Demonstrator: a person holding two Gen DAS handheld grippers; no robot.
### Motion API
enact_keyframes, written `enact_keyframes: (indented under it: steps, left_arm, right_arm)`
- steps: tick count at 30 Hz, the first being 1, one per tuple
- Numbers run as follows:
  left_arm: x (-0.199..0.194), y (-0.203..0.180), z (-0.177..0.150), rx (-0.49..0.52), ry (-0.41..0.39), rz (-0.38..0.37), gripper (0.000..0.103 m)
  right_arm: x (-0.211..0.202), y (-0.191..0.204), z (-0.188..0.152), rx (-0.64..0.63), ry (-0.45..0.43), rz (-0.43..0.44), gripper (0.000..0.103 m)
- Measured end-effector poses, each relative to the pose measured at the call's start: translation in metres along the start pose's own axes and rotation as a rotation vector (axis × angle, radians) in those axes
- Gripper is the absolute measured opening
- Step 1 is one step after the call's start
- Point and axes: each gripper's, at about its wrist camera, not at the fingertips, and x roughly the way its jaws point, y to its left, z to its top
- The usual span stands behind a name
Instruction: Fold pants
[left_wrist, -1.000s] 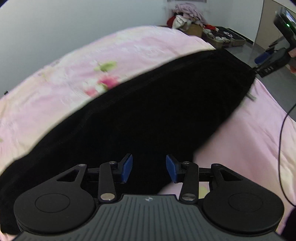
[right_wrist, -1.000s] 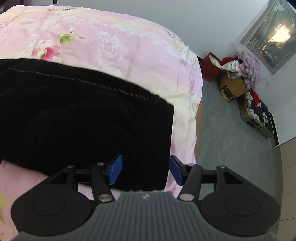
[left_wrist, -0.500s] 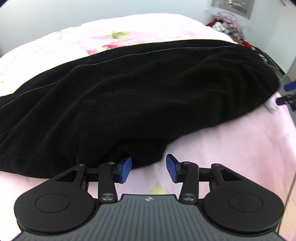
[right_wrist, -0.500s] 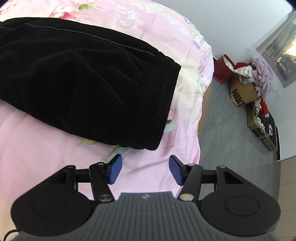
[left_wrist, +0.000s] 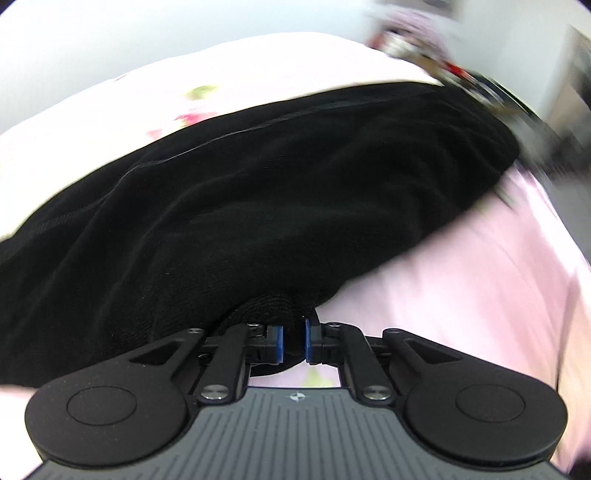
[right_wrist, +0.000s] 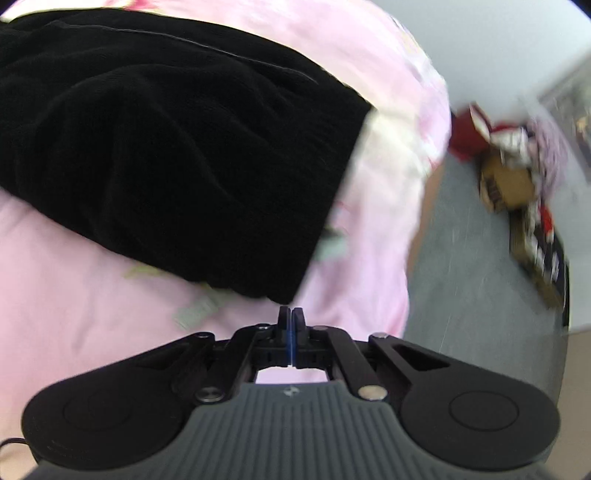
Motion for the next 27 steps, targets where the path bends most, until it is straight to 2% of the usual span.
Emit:
enact_keyframes:
  steps: [2,4,5,8,9,11,14,16,18,21,25,27]
  left_arm:
    - [-0.006,-0.008,-0.010,0.121,0.068,-0.052,0.009]
    - [0.000,-0.016,-0.023,0.233,0.128,-0.055,0.009]
    - [0.004,-0.017,-0.028,0.245,0.136,-0.049,0.009]
    - [0.019,-0.014,-0.028,0.222,0.171,-0.069,0.009]
    - [0.024,-0.013,-0.028,0.213,0.185,-0.075,0.009]
    - [0.036,-0.009,-0.030,0.206,0.210,-0.085,0.009]
    - [0.050,-0.008,-0.026,0.231,0.231,-0.082,0.009]
    - [0.051,-0.011,-0.028,0.251,0.252,-0.083,0.009]
    - [0.058,-0.011,-0.021,0.270,0.281,-0.094,0.009]
    - [0.065,-0.007,-0.011,0.275,0.322,-0.113,0.009]
    - [0.069,-0.015,-0.004,0.278,0.321,-0.119,0.009]
    - [0.070,-0.015,0.001,0.273,0.305,-0.118,0.010]
  right_arm:
    - [-0.007,-0.006,0.001,0.007,-0.014,-0.004,0.000]
    - [-0.012,-0.012,0.004,0.029,-0.020,-0.010,0.000]
    - [-0.015,-0.013,0.005,0.035,-0.025,-0.006,0.000]
    - [-0.026,-0.011,0.010,0.051,-0.057,-0.011,0.004]
    - [-0.031,-0.011,0.010,0.053,-0.065,-0.002,0.012]
    - [-0.036,-0.003,0.010,0.030,-0.072,-0.006,0.012]
    - [-0.043,0.006,0.012,0.036,-0.078,0.060,0.012]
    - [-0.043,0.015,0.017,0.020,-0.091,0.049,0.012]
    - [-0.035,0.017,0.023,0.017,-0.098,0.060,0.013]
    - [-0.013,0.013,0.033,0.062,-0.060,0.039,0.015]
    - [0.024,0.008,0.043,0.147,0.002,-0.020,0.018]
    - [0.037,0.015,0.045,0.145,0.014,-0.033,0.017]
